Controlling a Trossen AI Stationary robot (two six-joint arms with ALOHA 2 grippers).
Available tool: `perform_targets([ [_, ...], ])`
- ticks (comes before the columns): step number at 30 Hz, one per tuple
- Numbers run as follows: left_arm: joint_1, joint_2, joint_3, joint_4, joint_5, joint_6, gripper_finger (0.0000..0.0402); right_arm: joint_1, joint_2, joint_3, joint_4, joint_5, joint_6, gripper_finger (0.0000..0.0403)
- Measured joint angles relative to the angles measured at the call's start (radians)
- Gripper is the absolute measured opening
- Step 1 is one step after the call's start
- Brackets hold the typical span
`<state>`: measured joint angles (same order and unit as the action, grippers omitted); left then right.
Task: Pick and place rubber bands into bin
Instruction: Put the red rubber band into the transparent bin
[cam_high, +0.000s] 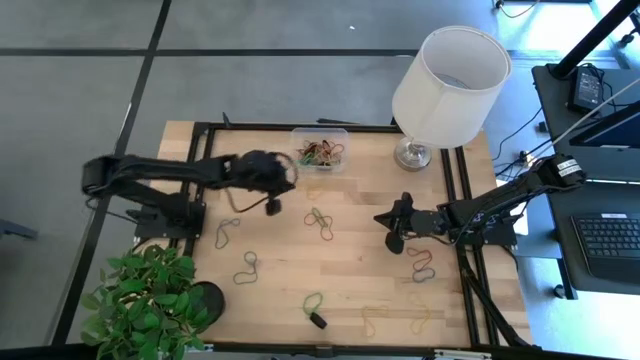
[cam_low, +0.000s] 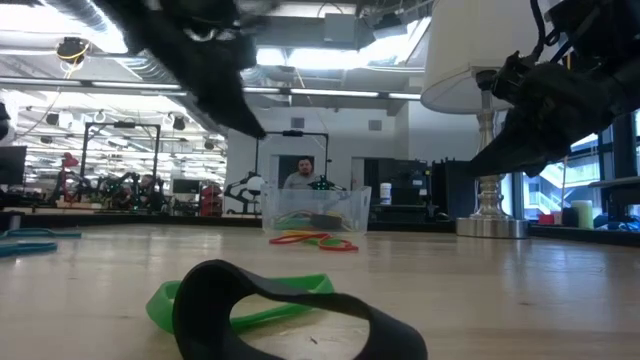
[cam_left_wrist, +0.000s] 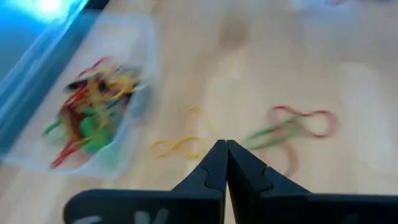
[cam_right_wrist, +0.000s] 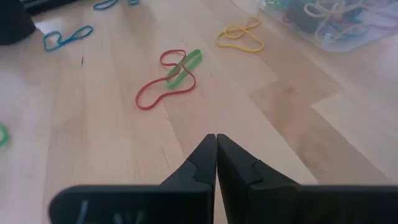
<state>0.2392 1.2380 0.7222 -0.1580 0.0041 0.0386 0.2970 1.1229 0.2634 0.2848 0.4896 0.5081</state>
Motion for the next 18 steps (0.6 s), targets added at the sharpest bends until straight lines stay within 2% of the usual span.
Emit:
perform_targets([
  [4, -0.003, -0.147, -0.170, 0.155, 0.084, 0.025, 0.0001, 0.000, 0.000, 0.000, 0.002, 0.000, 0.049, 0.0015],
  [9, -0.002, -0.290, -0.295, 0.193, 0.083, 0.027, 0.0001, 0.000, 0.000, 0.014, -0.063, 0.000, 0.144, 0.0004],
  [11, -0.002, -0.331, -0.326, 0.196, 0.083, 0.027, 0.0001, 0.000, 0.000, 0.063, -0.203, -0.013, 0.216, 0.0004],
  [15, -0.002, -0.386, -0.373, 0.213, 0.083, 0.027, 0.0003, 0.000, 0.003, 0.221, -0.616, -0.023, 0.363, 0.0003],
  [18, -0.002, -0.410, -0.393, 0.223, 0.083, 0.027, 0.0002, 0.000, 0.003, 0.337, -0.856, -0.022, 0.437, 0.0003],
])
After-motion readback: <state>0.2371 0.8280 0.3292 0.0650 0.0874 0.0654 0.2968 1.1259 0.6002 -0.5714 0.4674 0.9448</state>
